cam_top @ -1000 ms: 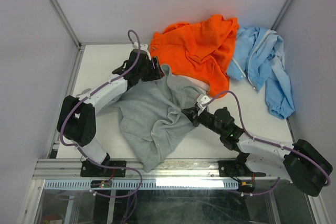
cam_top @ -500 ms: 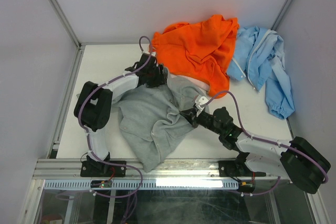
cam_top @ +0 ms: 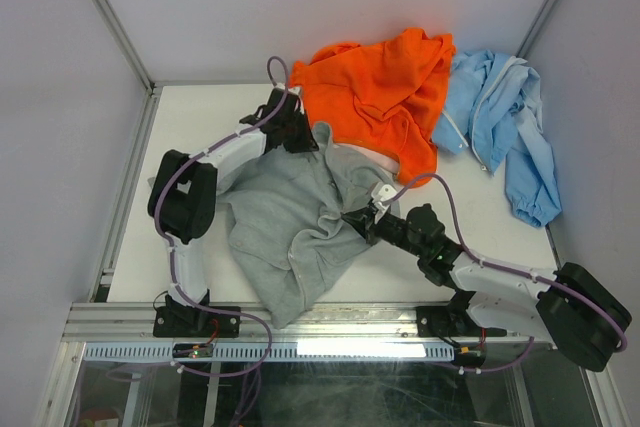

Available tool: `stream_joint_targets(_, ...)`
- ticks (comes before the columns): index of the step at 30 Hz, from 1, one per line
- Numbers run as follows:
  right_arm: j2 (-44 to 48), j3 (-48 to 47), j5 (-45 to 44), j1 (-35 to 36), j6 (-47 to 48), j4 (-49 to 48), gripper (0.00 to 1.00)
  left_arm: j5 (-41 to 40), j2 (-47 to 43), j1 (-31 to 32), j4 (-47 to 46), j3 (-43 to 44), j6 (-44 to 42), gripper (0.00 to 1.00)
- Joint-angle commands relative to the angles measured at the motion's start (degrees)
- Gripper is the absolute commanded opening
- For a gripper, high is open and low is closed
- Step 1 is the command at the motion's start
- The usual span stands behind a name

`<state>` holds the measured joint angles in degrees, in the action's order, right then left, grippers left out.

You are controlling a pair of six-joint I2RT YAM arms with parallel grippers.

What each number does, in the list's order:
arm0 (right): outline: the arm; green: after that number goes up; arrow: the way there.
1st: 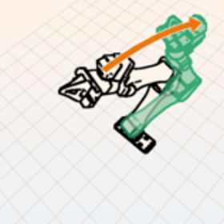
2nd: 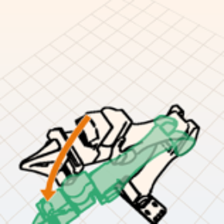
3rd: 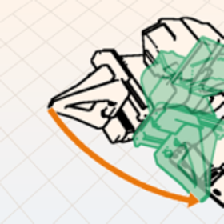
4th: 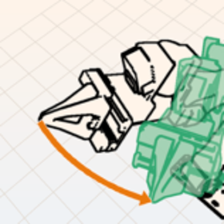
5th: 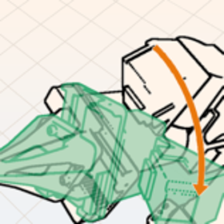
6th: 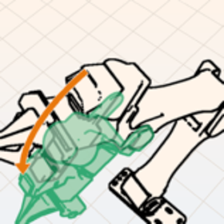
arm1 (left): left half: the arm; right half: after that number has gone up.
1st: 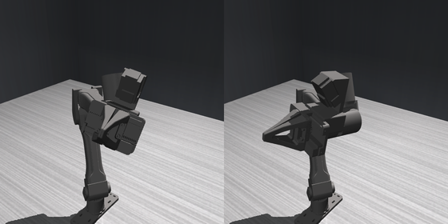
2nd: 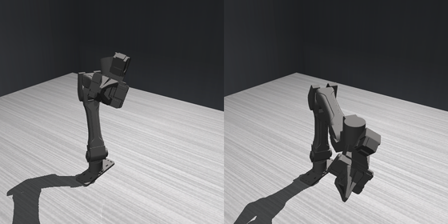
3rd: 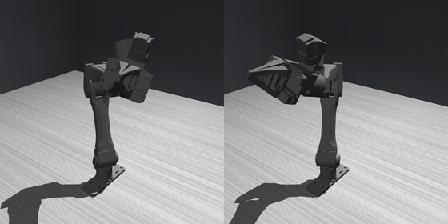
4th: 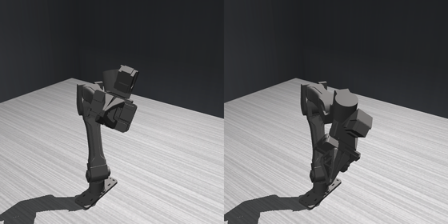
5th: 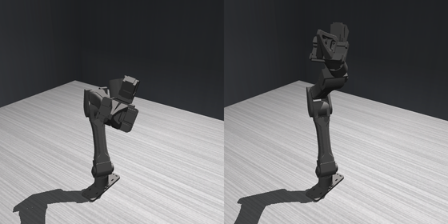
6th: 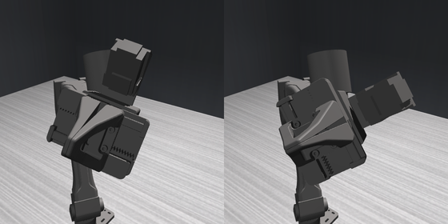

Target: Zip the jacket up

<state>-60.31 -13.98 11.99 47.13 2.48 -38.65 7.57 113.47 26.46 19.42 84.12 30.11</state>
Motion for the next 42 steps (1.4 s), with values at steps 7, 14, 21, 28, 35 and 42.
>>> stream_joint_targets(7, 8.70, -2.27, -0.16, 0.41, 2.72, 2.14, 0.00, 12.23, -9.77, -11.07, -4.50, 14.86, 3.91, 0.00)
stream_joint_targets(14, 6.63, -2.26, -0.17, 0.41, 4.33, -4.25, 0.00, 24.76, -16.36, -20.92, -27.74, 0.51, 21.29, 0.00)
stream_joint_targets(21, -0.53, -5.18, 1.19, 0.40, 3.19, -9.60, 0.00, 24.69, -18.17, -20.34, -27.98, -9.83, 18.08, 0.12)
stream_joint_targets(28, -5.43, -10.71, -0.82, -0.98, 1.58, -7.16, 0.04, 18.74, -27.45, -19.65, -25.12, -21.38, 14.89, 0.46)
stream_joint_targets(35, -8.24, -21.26, 1.94, -8.16, -1.99, 8.43, 0.28, 7.85, -40.52, -11.43, -18.01, -30.48, 9.27, 0.65)
stream_joint_targets(42, -17.22, -36.78, 2.87, -11.03, 0.31, 26.27, 0.50, 9.81, -36.14, -2.73, -21.42, -34.04, 10.07, 0.71)
